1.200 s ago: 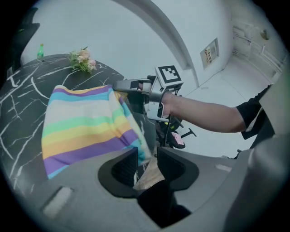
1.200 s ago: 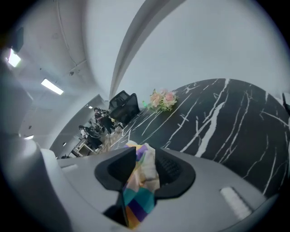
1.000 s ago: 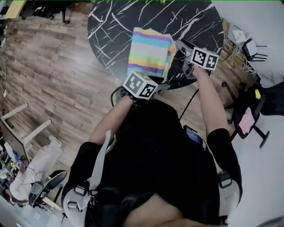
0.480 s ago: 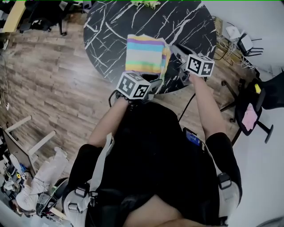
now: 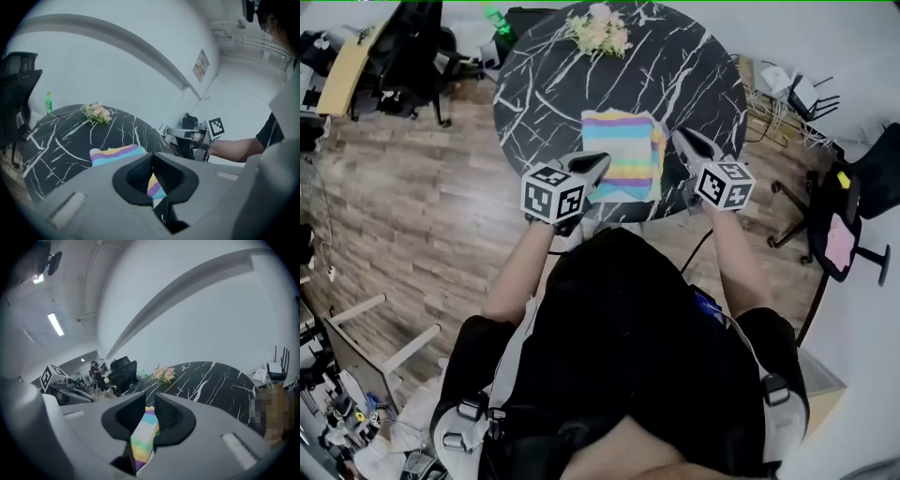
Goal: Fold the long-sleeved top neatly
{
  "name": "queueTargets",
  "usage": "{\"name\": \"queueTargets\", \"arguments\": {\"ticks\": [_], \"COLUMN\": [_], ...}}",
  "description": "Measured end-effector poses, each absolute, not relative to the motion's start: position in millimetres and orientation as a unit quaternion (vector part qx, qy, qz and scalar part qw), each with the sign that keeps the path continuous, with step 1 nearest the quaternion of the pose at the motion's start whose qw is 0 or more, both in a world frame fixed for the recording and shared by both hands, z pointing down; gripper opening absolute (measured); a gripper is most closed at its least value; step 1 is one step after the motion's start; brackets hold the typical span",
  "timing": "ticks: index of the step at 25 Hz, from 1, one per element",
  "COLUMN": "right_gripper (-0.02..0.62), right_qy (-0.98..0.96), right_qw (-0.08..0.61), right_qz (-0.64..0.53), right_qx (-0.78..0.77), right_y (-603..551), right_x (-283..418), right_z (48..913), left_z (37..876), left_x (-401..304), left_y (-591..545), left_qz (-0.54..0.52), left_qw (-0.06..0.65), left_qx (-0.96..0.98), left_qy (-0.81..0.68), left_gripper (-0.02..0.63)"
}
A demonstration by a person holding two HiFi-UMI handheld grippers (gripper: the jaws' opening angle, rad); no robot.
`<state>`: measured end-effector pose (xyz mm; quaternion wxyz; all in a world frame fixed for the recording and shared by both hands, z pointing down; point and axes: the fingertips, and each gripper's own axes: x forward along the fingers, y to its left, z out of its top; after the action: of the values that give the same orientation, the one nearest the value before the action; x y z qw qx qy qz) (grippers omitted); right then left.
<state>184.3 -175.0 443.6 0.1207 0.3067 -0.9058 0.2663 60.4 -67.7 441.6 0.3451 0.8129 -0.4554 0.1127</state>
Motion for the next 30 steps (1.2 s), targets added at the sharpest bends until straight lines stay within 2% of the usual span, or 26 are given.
{"name": "queueTargets", "arguments": {"ticks": [9,17,21,30], "right_gripper": [0.048,0.006,0.006,0.006], "right_qy": [-0.896,-0.889,-0.888,-0.888], "right_qw": [0.084,0.047,0.034,0.021], "right_qz": [0.251,0.213,0.190,0.185], "right_qx": [0.356,0.403,0.418,0.421], "right_y": [-145.2,-122.6,-103.5,-100.7], "right_x": [174.7,177.8,177.1,175.3], "right_z": [413.8,390.9,388.1,384.9], "left_z": [406.6,378.2,362.9,351.6], "left_x": [-6.3,-46.2,-69.2,-83.9], "left_y": [-54.8,-43.2,-40.9,-38.5], "left_qz": [0.082,0.058,0.038,-0.022], "left_qw": [0.293,0.216,0.177,0.176], "left_qx": [0.824,0.839,0.833,0.821], "left_qy": [-0.478,-0.496,-0.524,-0.543], "left_gripper": [0.009,0.008,0.008,0.008]}}
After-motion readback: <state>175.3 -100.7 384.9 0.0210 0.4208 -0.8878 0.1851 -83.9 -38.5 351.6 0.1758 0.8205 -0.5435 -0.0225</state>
